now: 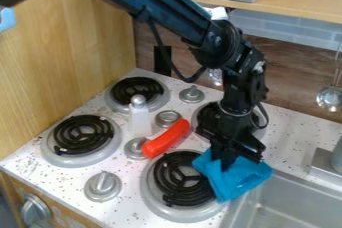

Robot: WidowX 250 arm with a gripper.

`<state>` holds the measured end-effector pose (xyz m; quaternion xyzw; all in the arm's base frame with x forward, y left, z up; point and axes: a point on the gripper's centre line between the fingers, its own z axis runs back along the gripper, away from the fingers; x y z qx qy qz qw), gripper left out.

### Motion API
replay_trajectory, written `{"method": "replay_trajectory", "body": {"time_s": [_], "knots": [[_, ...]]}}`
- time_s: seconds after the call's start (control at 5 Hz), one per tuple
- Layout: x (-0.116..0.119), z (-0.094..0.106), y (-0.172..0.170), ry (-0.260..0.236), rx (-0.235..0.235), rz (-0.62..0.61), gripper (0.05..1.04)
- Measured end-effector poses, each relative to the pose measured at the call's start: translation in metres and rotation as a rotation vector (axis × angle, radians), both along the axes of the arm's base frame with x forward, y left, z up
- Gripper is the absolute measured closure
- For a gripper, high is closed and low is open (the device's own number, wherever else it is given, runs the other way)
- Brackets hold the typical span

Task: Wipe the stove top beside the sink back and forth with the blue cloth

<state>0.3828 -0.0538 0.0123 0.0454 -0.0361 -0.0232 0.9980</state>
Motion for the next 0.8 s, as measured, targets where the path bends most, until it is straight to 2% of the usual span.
{"method": "replay_trajectory", "body": {"time_s": [0.4, 0.6, 0.8], "knots": [[0.050, 0.002, 0.018, -0.008, -0.007, 0.060, 0.977], [0.060, 0.005, 0.021, -0.005, -0.012, 0.062, 0.977], [0.043, -0.017, 0.021, 0.042, -0.013, 0.061, 0.977]]}}
